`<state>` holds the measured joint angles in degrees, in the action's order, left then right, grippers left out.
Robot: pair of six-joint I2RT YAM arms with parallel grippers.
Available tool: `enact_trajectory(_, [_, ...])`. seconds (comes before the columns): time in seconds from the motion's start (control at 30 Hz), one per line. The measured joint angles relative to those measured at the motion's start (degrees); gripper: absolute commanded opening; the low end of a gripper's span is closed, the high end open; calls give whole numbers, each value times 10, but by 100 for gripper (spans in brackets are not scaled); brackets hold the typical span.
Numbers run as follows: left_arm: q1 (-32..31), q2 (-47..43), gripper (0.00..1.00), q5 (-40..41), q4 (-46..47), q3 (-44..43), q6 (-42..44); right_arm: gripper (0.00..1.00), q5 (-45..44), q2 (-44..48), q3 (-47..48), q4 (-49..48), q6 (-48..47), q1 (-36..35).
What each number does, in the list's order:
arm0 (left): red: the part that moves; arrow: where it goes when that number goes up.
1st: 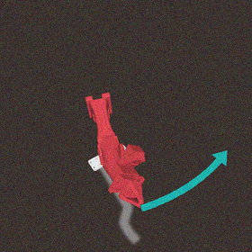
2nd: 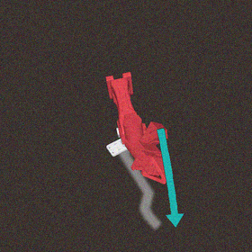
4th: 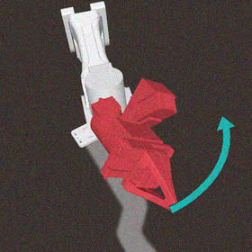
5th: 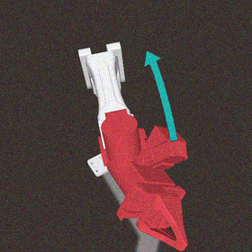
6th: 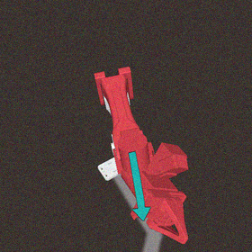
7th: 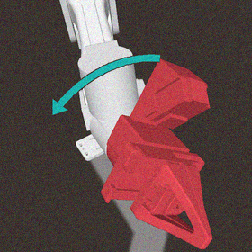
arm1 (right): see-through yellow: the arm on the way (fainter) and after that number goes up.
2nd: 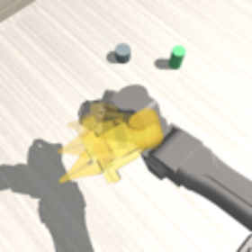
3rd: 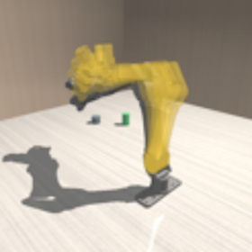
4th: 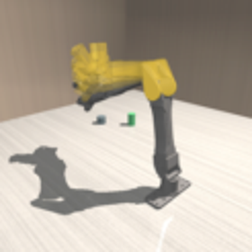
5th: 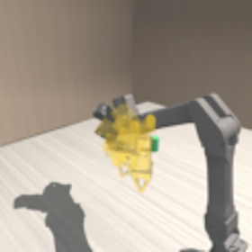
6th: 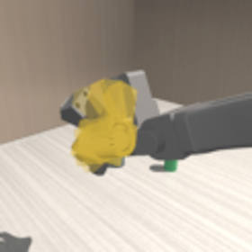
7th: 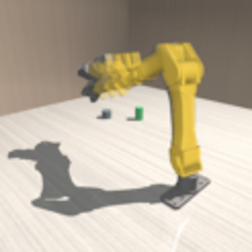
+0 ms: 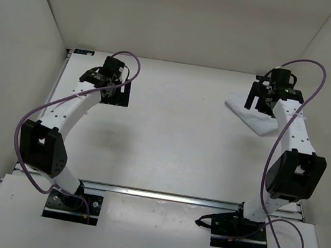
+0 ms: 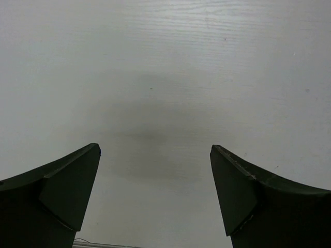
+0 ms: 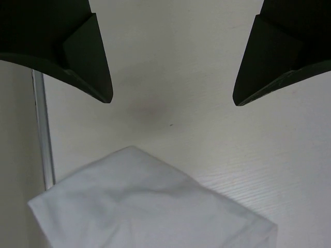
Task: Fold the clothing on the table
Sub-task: Grab the skirt from the pile
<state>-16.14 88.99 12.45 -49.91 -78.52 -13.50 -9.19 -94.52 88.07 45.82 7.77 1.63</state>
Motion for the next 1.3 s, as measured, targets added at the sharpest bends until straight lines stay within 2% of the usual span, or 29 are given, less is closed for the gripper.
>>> enact_trajectory(0.23, [-9,18,99,6,17,-35,5,99,-16,-47,69,6,-13,53])
enact_trajectory(0.5, [-2,0,98,-39,66,10,16,99,-49,-64,75,-17,-82,66])
enact_trajectory(0.87, [10,-15,98,-69,88,31,25,99,19,-104,65,-69,-94,139])
enact_trajectory(1.1, [22,-17,99,-95,92,56,19,100,-8,-157,65,-78,-107,126])
enact_trajectory(1.3, [27,-17,98,-116,93,55,16,98,25,-207,70,-78,-100,131])
